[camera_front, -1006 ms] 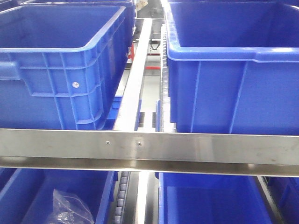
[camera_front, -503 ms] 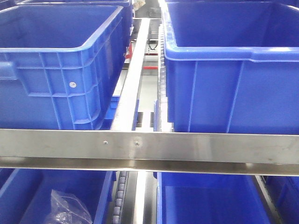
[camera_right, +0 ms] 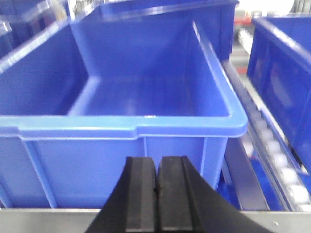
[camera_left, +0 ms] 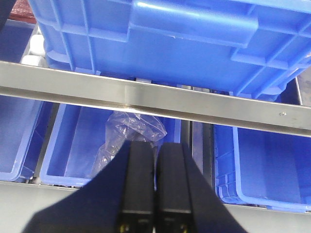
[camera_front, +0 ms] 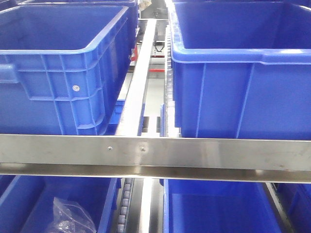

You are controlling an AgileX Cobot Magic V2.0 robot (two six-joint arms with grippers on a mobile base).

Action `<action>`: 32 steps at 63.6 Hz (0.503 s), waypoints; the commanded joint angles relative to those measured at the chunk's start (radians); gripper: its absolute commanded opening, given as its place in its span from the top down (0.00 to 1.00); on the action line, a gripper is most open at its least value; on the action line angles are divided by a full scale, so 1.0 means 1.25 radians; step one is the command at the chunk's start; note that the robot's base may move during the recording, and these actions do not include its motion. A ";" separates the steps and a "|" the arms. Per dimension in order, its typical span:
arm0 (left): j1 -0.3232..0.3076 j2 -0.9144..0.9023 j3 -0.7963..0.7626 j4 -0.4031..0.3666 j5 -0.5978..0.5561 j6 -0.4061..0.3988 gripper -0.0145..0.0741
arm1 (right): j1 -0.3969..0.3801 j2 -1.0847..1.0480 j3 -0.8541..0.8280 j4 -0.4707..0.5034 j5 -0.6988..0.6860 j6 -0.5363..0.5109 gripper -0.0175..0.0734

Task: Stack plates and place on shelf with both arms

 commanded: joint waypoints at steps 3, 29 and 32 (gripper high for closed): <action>0.001 -0.002 -0.024 -0.005 -0.052 -0.007 0.74 | -0.004 -0.090 0.045 0.002 -0.072 0.006 0.78; 0.001 -0.002 -0.024 -0.005 -0.050 -0.007 0.74 | -0.002 -0.084 0.068 0.004 -0.040 0.020 0.78; 0.001 -0.002 -0.024 -0.005 -0.050 -0.007 0.74 | -0.002 -0.084 0.068 0.004 -0.044 0.020 0.78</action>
